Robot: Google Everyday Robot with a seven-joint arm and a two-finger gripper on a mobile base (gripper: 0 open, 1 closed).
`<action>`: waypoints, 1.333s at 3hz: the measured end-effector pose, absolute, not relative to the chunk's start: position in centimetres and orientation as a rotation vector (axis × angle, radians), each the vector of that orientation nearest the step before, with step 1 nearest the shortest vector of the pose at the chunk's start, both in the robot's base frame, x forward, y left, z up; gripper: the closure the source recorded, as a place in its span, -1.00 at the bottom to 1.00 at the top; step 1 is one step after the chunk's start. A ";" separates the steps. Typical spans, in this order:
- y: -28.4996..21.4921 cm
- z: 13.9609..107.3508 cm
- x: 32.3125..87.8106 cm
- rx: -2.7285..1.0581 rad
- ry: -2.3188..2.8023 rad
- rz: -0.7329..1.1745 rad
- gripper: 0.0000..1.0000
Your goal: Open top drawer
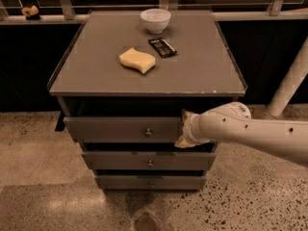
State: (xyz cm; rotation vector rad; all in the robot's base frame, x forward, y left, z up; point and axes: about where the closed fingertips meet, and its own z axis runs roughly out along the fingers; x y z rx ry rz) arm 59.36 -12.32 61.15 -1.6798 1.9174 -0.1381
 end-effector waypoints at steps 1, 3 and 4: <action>-12.3 61.1 59.4 -1.680 1.917 -0.138 0.30; -12.4 62.0 59.5 -1.680 1.917 -0.138 1.00; -12.4 62.6 59.6 -1.680 1.917 -0.138 1.00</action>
Offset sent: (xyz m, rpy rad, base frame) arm 0.0000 0.0000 0.0000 0.0000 0.0000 0.0000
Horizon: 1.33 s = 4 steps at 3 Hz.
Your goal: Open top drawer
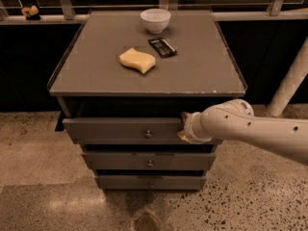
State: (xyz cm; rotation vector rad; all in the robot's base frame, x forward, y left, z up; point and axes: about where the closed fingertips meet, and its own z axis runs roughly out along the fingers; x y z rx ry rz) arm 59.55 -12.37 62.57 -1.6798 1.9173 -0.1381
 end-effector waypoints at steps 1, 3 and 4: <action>-12.4 62.7 59.6 -1.680 1.917 -0.138 1.00; -12.5 63.0 58.9 -1.678 1.919 -0.130 1.00; -12.2 62.8 58.4 -1.705 1.905 -0.138 1.00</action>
Offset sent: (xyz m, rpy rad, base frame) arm -0.3050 -0.0183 -0.0593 0.1750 0.1389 0.0051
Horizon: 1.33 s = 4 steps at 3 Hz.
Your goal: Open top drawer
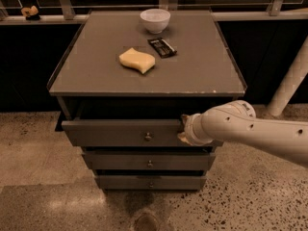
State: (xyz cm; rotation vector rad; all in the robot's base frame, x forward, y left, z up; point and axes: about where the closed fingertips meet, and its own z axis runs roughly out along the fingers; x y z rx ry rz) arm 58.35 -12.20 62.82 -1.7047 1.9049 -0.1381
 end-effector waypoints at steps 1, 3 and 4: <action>-12.2 62.9 58.3 -1.705 1.905 -0.138 1.00; -12.5 64.0 57.4 -1.707 1.876 -0.161 1.00; -12.5 63.9 57.4 -1.707 1.876 -0.161 1.00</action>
Offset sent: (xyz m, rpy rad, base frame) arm -0.2372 -0.0315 -0.0889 -0.0421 0.0004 0.1979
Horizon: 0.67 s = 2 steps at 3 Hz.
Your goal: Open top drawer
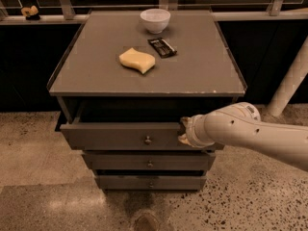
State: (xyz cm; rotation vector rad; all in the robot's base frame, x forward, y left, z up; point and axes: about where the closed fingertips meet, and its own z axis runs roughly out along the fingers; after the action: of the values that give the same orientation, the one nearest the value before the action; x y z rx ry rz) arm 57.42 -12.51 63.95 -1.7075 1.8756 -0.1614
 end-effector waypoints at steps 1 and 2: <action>-12.5 63.3 56.2 -1.740 1.861 -0.178 1.00; -12.5 63.5 56.1 -1.740 1.861 -0.178 1.00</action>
Offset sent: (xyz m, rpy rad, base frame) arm -0.2199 -0.0153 -0.0884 -0.0664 -0.0586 0.1425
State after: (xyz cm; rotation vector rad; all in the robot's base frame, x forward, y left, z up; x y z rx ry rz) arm 56.14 -12.53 63.50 -1.7398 1.8611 -0.1777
